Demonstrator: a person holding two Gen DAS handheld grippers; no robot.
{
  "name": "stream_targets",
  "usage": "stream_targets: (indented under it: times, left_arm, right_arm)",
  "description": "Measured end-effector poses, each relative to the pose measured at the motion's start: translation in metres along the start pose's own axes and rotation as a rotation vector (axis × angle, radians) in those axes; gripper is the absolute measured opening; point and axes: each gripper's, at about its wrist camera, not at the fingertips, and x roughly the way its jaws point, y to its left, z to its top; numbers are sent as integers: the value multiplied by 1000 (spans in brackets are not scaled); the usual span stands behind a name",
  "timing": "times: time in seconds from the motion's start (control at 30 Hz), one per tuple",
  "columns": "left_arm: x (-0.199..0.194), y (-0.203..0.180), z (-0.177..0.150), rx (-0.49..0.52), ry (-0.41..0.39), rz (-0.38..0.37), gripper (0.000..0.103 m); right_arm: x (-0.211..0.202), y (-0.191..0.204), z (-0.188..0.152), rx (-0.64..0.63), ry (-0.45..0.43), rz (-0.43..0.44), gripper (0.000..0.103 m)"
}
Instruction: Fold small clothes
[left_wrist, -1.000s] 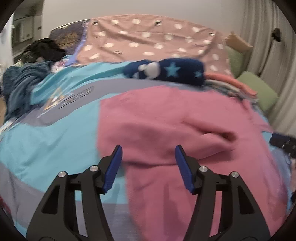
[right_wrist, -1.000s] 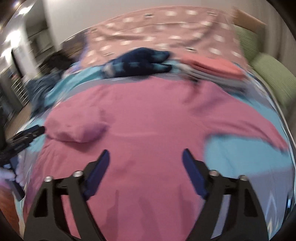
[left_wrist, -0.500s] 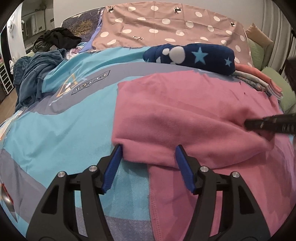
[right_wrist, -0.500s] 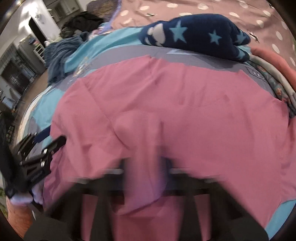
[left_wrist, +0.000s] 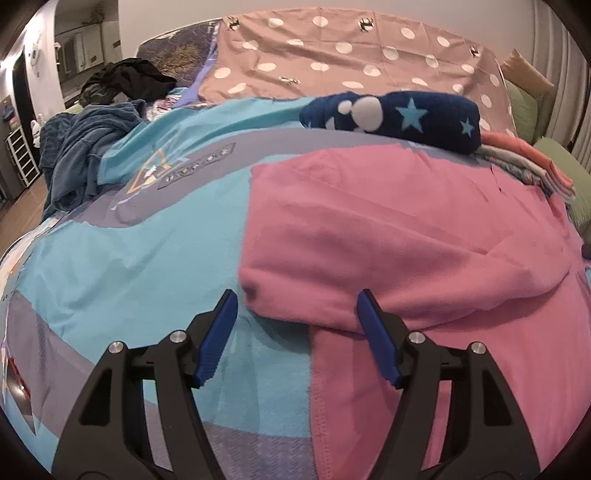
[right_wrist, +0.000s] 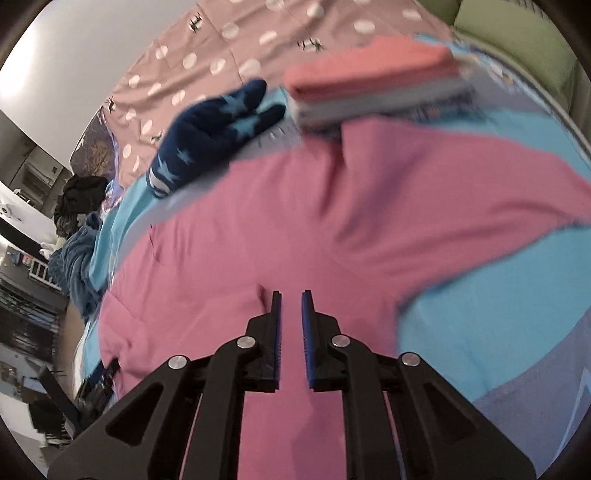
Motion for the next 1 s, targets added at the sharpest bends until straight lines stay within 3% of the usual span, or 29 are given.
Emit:
stream_targets:
  times: [0.03, 0.07, 0.1, 0.27, 0.33, 0.4, 0.43, 0.47, 0.5, 0.53, 0.63, 0.7, 0.77, 0.83, 0.9, 1.0]
  left_arm:
    - [-3, 2, 1, -9, -9, 0, 69]
    - [-7, 3, 1, -18, -19, -1, 69]
    - [-10, 5, 3, -24, -28, -8, 69]
    - [-16, 7, 21, -17, -49, -28, 67]
    - [-14, 9, 36, -10, -58, -20, 60]
    - [-5, 10, 57, -1, -62, -23, 46]
    - [-1, 9, 64, 11, -61, -29, 44]
    - [5, 7, 73, 33, -55, -38, 39]
    - [14, 2, 82, 74, -42, -45, 37]
    - [20, -3, 86, 110, -32, -46, 37]
    - [39, -25, 93, 266, 3, -56, 37]
    - [47, -35, 92, 359, 10, -48, 45]
    - [50, -39, 90, 399, 7, -47, 54]
    - [52, -37, 89, 407, 8, -60, 57]
    - [56, -36, 87, 406, 11, -54, 59]
    - [74, -39, 79, 432, 44, -22, 58]
  right_arm:
    - [0, 1, -3, -14, 7, 16, 27]
    - [1, 1, -3, -38, 11, 33, 41]
    - [1, 5, -3, -63, 11, 53, 46]
    - [19, 27, 6, -170, 67, 110, 50]
    - [35, 35, 10, -193, 96, 104, 50]
    - [48, 41, 14, -198, 118, 98, 50]
    - [53, 44, 15, -205, 123, 103, 49]
    - [53, 48, 13, -216, 122, 114, 36]
    - [52, 51, 12, -231, 118, 126, 9]
    - [49, 53, 11, -236, 108, 134, 3]
    - [29, 58, 12, -235, 33, 164, 3]
    - [5, 58, 13, -206, -14, 221, 3]
    - [-29, 57, 12, -167, -72, 329, 3]
    - [-57, 59, 10, -178, -143, 375, 3]
    - [-70, 61, 10, -212, -195, 314, 3]
    - [-37, 47, 20, -195, -129, 91, 3]
